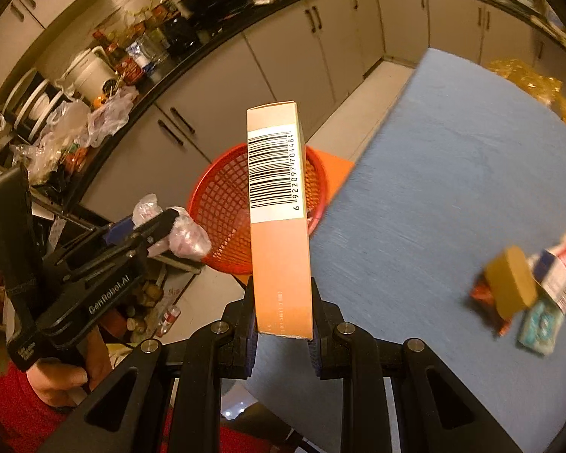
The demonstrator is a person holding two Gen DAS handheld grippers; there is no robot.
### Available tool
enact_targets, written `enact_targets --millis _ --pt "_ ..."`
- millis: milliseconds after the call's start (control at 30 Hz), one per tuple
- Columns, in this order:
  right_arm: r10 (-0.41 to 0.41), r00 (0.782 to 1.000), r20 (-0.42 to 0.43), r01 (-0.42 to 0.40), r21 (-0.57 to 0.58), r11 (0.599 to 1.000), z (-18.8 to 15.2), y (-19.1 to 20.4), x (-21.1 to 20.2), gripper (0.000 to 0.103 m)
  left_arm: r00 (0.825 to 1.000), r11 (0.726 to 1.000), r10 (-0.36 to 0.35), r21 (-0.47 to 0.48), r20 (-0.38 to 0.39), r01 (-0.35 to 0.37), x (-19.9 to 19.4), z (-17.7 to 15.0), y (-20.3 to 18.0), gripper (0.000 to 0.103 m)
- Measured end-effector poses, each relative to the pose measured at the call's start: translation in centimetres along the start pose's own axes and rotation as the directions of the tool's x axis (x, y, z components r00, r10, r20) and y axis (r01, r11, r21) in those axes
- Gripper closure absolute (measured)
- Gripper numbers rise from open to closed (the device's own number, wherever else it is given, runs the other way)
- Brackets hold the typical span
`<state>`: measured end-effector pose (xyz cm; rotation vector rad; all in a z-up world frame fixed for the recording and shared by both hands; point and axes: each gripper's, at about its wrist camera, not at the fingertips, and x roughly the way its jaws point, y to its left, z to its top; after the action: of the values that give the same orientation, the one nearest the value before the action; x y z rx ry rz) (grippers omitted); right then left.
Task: Collect trash
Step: 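Carry the bag with the left tool over the red basket while the right tool carries the box, then open the left tool over the basket while the right tool releases the tan box into it, then grasp the yellow plastic container with the left tool while the right tool returns over the table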
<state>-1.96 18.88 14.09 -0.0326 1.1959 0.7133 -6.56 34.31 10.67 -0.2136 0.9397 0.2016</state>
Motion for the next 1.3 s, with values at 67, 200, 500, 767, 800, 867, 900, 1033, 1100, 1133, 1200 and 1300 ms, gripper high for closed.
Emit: enact_targets --millis 67,200,500,767,800,867,900,1033,1100,1133,1200,1300 --pt "0.012 1.0 -0.021 -0.012 0.0 1.0 0.9 0.3 1.2 0.08 1.0 1.0 -0.002 -0.003 -0.011 0.002 0.7 0.1 0.4 0.07" --pt "0.013 0.998 -0.062 -0.014 -0.012 1.0 2.4 0.9 3.5 0.079 1.0 1.0 0.012 0.0 -0.013 -0.012 1.4 0.4 1.1 0.07" --pt "0.008 0.998 -0.065 -0.008 -0.003 1.0 5.3 1.7 6.3 0.075 0.999 0.999 0.043 0.014 -0.01 -0.043 2.2 1.6 1.4 0.046" --pt "0.011 0.999 -0.036 -0.009 0.061 0.998 4.4 -0.6 4.7 0.066 0.999 0.999 0.037 -0.031 -0.015 -0.037 1.7 1.2 2.2 0.036" --pt "0.009 0.999 -0.03 -0.007 0.066 0.998 3.9 -0.8 4.1 0.066 0.999 0.999 0.034 -0.036 -0.014 -0.035 1.5 1.1 2.1 0.036" --pt "0.008 1.0 -0.024 -0.006 0.081 0.997 2.9 -1.3 3.2 0.066 1.0 0.999 0.021 -0.043 -0.018 -0.022 1.0 0.7 1.6 0.036" --pt "0.009 1.0 -0.02 -0.007 0.095 0.995 2.0 -1.8 2.5 0.066 1.0 0.999 0.01 -0.045 -0.021 -0.011 0.9 0.6 1.3 0.036" --pt "-0.008 1.0 -0.005 0.009 0.131 0.991 -1.2 -3.6 0.6 0.066 0.998 0.999 -0.049 0.0 -0.047 0.049 0.5 -0.6 -2.3 0.036" --pt "-0.022 1.0 -0.001 0.022 0.163 0.986 -3.0 -5.1 -0.3 0.066 0.996 0.996 -0.068 0.05 -0.06 0.072 0.5 -1.1 -4.6 0.036" --pt "-0.026 1.0 0.001 0.025 0.185 0.982 -3.8 -6.0 -0.8 0.066 0.994 0.992 -0.084 0.089 -0.071 0.09 0.5 -1.4 -6.2 0.036" --pt "-0.039 0.999 0.005 0.037 0.237 0.971 -5.5 -8.0 -1.7 0.066 0.991 0.984 -0.102 0.14 -0.087 0.114 0.6 -2.0 -8.4 0.036" --pt "-0.068 0.997 0.025 0.056 0.326 0.944 -7.4 -11.2 -3.3 0.066 0.985 0.966 -0.134 0.209 -0.111 0.155 0.8 -2.7 -11.7 0.036"
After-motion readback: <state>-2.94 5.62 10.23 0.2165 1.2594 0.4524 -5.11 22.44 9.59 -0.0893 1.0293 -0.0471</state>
